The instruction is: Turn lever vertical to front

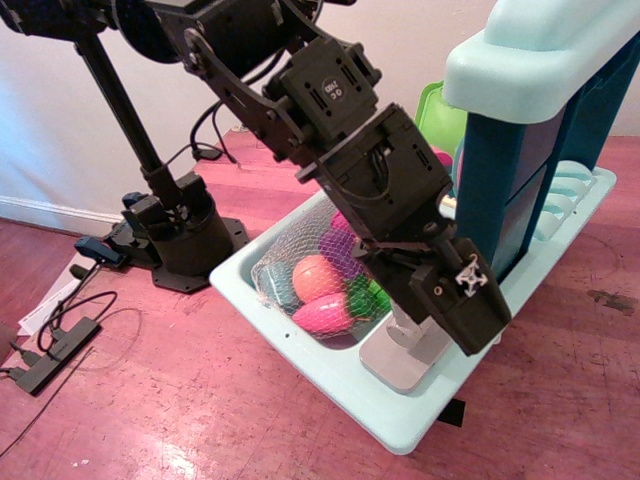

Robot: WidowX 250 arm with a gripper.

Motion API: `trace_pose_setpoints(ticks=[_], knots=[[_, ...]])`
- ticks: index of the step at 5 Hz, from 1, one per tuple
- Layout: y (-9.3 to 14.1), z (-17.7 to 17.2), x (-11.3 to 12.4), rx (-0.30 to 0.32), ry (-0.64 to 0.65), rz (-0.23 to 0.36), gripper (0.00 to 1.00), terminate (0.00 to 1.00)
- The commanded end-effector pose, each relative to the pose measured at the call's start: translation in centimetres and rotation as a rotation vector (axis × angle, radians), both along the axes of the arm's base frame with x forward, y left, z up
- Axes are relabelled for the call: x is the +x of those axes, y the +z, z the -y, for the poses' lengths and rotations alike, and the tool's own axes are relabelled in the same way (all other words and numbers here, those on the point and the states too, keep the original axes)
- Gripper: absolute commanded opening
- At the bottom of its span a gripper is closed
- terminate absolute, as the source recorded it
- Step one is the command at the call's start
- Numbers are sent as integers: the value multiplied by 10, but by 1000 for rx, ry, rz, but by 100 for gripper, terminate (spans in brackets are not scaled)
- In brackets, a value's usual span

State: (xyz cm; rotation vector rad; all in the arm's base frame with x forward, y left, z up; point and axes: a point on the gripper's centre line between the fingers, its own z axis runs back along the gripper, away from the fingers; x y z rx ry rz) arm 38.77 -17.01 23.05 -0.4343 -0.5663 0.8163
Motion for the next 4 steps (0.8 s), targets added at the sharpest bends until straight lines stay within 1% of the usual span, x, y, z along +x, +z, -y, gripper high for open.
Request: trace_pose_setpoints(ticks=[1, 3, 4], knots=[[0, 0, 0, 0, 0, 0, 100, 0], [-11, -2, -9, 2, 9, 1, 100, 0], [-17, -8, -26, -5, 27, 1, 100, 0]])
